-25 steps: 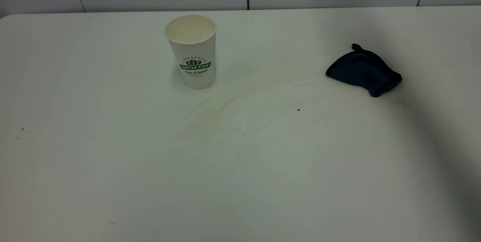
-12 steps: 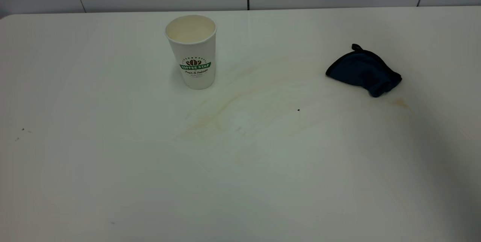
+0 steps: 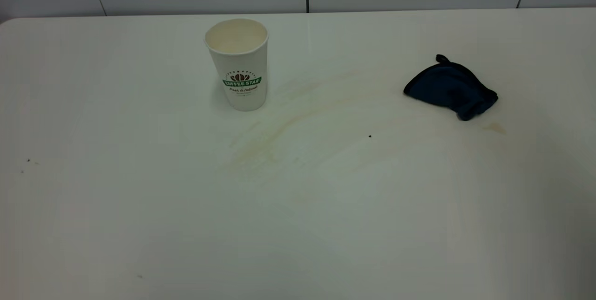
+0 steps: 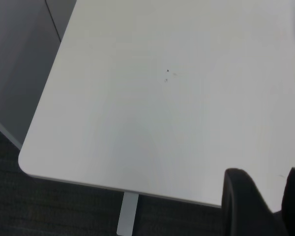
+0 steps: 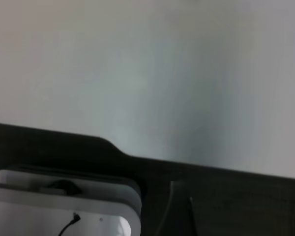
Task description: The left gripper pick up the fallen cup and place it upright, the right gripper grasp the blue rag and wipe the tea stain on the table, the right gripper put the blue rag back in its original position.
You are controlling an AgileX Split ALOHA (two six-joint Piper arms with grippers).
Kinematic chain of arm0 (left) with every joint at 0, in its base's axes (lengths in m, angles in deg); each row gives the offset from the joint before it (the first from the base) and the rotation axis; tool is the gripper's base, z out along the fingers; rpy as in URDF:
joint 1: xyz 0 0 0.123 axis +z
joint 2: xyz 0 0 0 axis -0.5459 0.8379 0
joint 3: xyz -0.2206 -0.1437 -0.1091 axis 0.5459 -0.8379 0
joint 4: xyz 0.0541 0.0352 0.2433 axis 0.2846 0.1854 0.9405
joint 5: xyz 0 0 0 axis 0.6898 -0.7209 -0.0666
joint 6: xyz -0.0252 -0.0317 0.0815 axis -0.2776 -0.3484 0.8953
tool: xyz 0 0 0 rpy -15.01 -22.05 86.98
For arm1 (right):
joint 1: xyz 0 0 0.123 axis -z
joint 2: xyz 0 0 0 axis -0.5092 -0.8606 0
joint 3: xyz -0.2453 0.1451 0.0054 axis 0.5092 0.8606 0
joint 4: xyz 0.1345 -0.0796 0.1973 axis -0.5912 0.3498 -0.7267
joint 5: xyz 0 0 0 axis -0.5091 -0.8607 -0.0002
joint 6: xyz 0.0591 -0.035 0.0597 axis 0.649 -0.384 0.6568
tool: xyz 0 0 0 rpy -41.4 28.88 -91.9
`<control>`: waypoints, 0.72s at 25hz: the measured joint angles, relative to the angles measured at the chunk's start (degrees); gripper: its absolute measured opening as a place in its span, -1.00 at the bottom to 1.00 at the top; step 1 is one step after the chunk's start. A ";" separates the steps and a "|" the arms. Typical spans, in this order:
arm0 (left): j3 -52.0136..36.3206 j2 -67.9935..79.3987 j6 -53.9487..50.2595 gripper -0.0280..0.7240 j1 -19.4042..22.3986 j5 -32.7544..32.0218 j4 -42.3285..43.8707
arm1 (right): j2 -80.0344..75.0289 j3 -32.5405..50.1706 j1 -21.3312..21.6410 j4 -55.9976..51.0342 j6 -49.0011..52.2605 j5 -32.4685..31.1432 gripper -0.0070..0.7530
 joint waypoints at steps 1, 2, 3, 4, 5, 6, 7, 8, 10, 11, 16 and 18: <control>0.00 0.00 0.00 -0.29 0.00 0.00 0.00 | 1.83 2.56 0.00 -0.24 0.40 0.19 0.88; 0.00 0.00 0.00 -0.29 0.00 0.00 0.00 | 3.70 5.58 0.00 -0.46 0.68 0.83 0.88; 0.00 0.00 0.00 -0.29 0.00 0.00 0.00 | 5.26 8.37 0.00 -0.58 0.76 1.82 0.88; 0.00 0.00 0.00 -0.29 0.00 0.00 0.00 | 7.07 10.50 0.00 -0.68 0.81 2.66 0.87; 0.00 0.00 0.00 -0.29 0.00 0.00 0.00 | 8.81 12.80 0.00 -0.74 0.81 3.53 0.86; 0.00 0.00 0.00 -0.29 0.00 0.00 0.00 | 10.24 14.83 0.00 -0.74 0.97 4.14 0.86; 0.00 0.00 0.00 -0.29 0.00 0.00 0.00 | 11.90 16.65 0.00 -0.74 1.02 4.54 0.86; 0.00 0.00 0.00 -0.29 0.00 0.00 0.00 | 13.57 18.10 0.00 -0.74 1.06 4.66 0.85; 0.00 0.00 0.00 -0.29 0.00 0.00 0.00 | 16.59 21.25 0.00 -0.76 1.06 5.13 0.84; 0.00 0.00 0.00 -0.29 0.00 0.00 0.00 | 18.30 22.78 0.00 -0.76 0.94 5.54 0.84; 0.00 0.00 0.00 -0.29 0.00 0.00 0.00 | 25.97 29.03 0.00 -0.76 -0.72 10.40 0.81; 0.00 0.00 0.00 -0.29 0.00 0.00 0.00 | 28.43 29.44 0.00 -0.76 -1.00 11.00 0.79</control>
